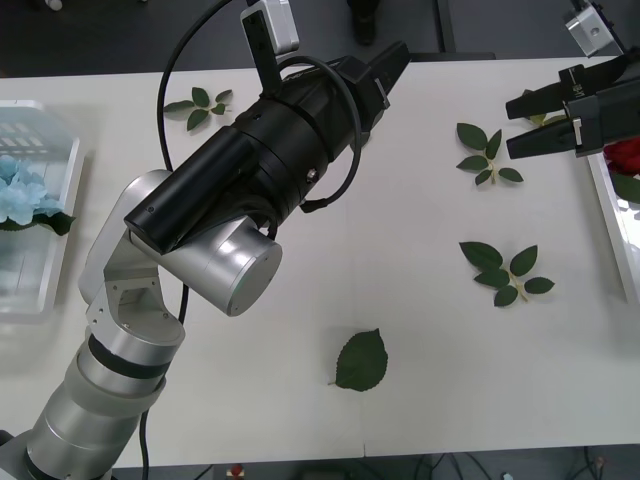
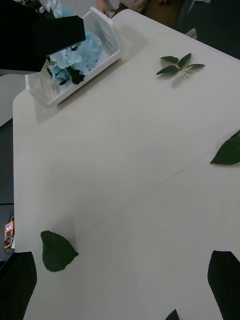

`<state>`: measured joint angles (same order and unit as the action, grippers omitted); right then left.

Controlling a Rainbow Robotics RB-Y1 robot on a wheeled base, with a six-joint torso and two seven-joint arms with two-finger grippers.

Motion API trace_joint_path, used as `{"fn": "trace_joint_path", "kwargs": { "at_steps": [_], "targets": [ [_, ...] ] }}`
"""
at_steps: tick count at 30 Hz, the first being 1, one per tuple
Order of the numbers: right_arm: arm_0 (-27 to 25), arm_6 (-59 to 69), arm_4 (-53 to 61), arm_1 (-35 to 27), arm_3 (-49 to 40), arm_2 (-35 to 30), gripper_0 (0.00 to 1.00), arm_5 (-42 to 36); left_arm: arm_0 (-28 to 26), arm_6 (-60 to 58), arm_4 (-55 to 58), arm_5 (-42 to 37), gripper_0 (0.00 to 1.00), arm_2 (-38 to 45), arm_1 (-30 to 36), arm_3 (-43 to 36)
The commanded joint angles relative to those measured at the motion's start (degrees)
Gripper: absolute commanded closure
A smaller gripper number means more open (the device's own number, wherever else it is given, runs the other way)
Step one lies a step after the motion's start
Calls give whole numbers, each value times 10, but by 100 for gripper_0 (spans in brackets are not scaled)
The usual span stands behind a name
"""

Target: Place the red flowers into the right box and the blue flowers into the left box. If a person shows an open palm, hand one flower to the person first, then continue sorting.

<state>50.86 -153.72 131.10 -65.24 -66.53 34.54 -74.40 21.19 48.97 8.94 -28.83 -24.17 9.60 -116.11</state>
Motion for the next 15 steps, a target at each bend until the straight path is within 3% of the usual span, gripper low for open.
{"fn": "trace_joint_path", "kwargs": {
  "at_steps": [1, 15],
  "targets": [
    [-12, -13, -5, -28, -12, -7, 0, -3, 14, -31, -4, 9, 0, -9, -8, -18],
    [-14, -13, -8, -26, -12, -7, 0, 0, 14, -31, -4, 9, 0, -9, -8, -18]
  ]
}}
